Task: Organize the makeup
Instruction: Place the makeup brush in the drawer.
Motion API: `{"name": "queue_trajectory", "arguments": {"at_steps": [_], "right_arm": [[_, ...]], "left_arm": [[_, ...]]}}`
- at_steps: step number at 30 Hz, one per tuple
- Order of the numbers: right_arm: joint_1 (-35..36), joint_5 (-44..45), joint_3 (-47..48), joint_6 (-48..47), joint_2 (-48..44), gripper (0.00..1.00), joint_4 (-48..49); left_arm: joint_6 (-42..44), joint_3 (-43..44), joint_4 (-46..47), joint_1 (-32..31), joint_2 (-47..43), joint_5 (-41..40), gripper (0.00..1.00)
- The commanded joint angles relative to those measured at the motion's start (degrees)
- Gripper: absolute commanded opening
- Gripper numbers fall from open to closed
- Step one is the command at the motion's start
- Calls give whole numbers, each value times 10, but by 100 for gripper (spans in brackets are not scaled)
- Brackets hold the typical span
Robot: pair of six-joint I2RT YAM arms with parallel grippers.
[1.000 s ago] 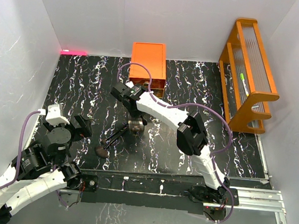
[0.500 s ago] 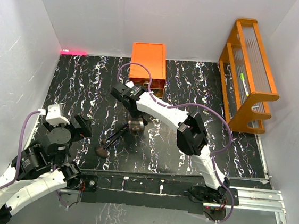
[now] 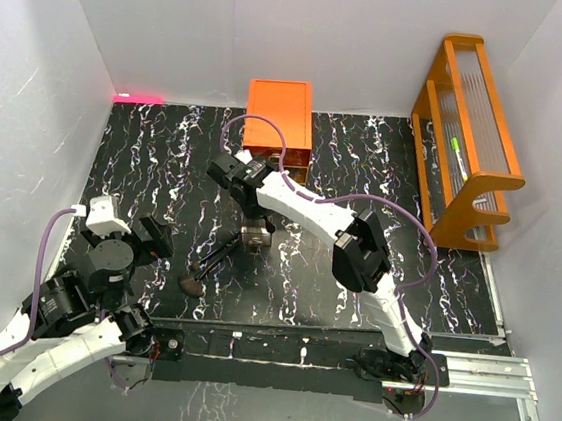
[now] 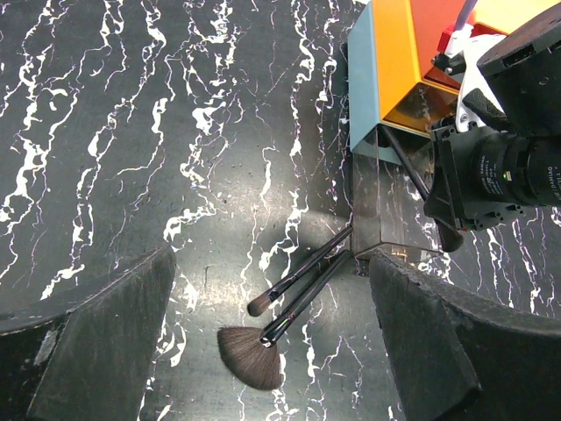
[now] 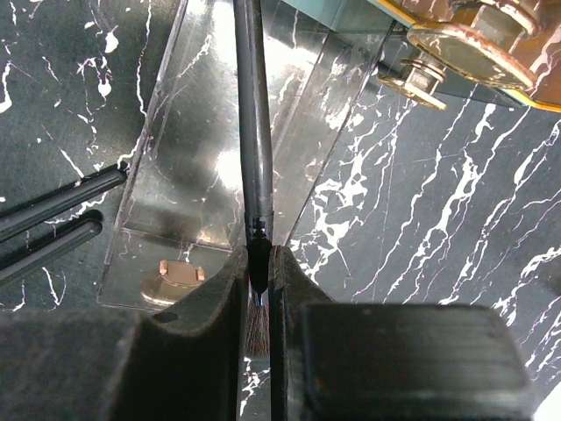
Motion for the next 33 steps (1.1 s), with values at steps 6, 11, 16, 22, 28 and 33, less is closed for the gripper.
{"name": "queue_trajectory", "arguments": {"at_steps": [6, 11, 16, 22, 28, 33], "right_arm": [[-2, 0, 20, 21, -13, 22, 62], [-3, -6, 16, 23, -16, 31, 91], [-3, -15, -4, 30, -40, 36, 122], [12, -55, -130, 13, -146, 37, 240], [28, -42, -290, 2, -292, 39, 360], [28, -39, -350, 6, -369, 41, 380]], "left_arm": [[4, 7, -3, 4, -5, -4, 91], [3, 7, -3, 3, -6, -4, 91], [3, 7, -3, 2, -7, -4, 91], [4, 6, -2, 3, -4, -3, 91], [10, 4, 4, 2, 5, 3, 91], [19, 2, 14, 3, 23, 21, 90]]}}
